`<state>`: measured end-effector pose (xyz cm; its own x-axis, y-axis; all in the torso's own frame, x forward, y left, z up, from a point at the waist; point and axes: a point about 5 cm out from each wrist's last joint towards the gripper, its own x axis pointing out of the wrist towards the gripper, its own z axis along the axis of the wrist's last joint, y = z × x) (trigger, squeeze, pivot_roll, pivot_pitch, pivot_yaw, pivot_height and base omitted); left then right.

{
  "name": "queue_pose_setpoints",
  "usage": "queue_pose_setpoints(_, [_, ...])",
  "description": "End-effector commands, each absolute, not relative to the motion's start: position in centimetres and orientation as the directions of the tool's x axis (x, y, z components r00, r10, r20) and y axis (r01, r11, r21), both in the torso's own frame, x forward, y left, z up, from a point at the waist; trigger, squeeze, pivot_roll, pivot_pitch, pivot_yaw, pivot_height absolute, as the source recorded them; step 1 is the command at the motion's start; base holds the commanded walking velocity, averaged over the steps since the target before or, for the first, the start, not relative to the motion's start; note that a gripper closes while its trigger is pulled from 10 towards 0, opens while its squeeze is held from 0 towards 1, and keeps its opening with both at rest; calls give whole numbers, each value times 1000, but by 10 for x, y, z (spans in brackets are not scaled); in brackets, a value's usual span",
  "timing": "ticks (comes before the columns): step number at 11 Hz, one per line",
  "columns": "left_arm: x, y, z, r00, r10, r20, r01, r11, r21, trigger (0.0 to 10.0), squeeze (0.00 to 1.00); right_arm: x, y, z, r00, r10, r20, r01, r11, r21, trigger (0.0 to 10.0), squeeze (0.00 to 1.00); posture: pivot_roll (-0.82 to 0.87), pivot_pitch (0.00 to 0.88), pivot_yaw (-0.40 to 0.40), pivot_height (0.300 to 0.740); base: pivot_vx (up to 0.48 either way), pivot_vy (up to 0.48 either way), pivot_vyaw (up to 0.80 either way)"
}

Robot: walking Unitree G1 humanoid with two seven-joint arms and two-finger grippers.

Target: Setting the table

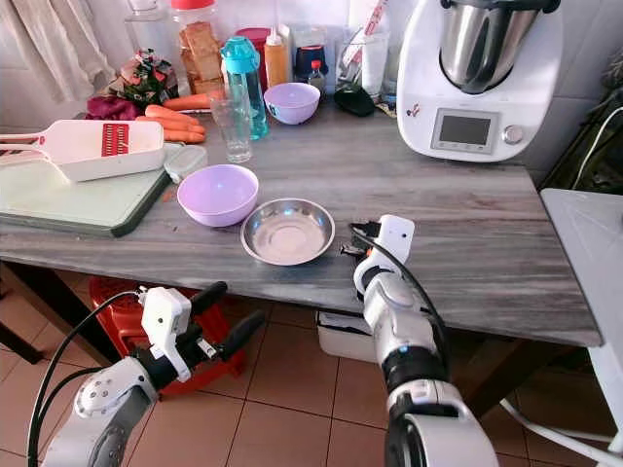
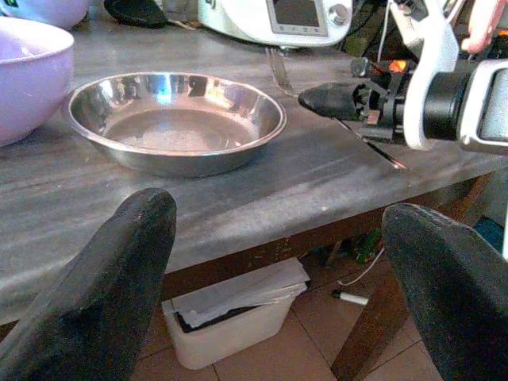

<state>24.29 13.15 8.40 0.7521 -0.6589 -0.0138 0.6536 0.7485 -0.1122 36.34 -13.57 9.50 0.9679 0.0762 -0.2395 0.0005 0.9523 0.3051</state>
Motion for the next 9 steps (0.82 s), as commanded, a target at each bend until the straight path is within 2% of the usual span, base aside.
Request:
queue_pose_setpoints(1, [242,132,85,743,-669,-15,664,740,-105,10000,0,368,-137,101,974,70,-217,0,952,306,10000,0,111,30,21,740,0,0,0])
queue_pose_setpoints(7, [245,131,93,739,-674,-8,671,736,-92,10000,0,371,-133,99,976,89,-197,-19,944,330,10000,0,118,15,34,740,0,0,0])
queue_pose_setpoints(8, [246,129,94,739,-674,-5,671,736,-91,10000,0,371,-132,98,975,92,-201,-20,941,337,10000,294,124,6,36,740,0,0,0])
queue_pose_setpoints(9, [246,129,94,738,-675,-5,672,735,-91,10000,0,371,-133,97,975,87,-203,-13,940,342,10000,1000,126,3,36,740,0,0,0])
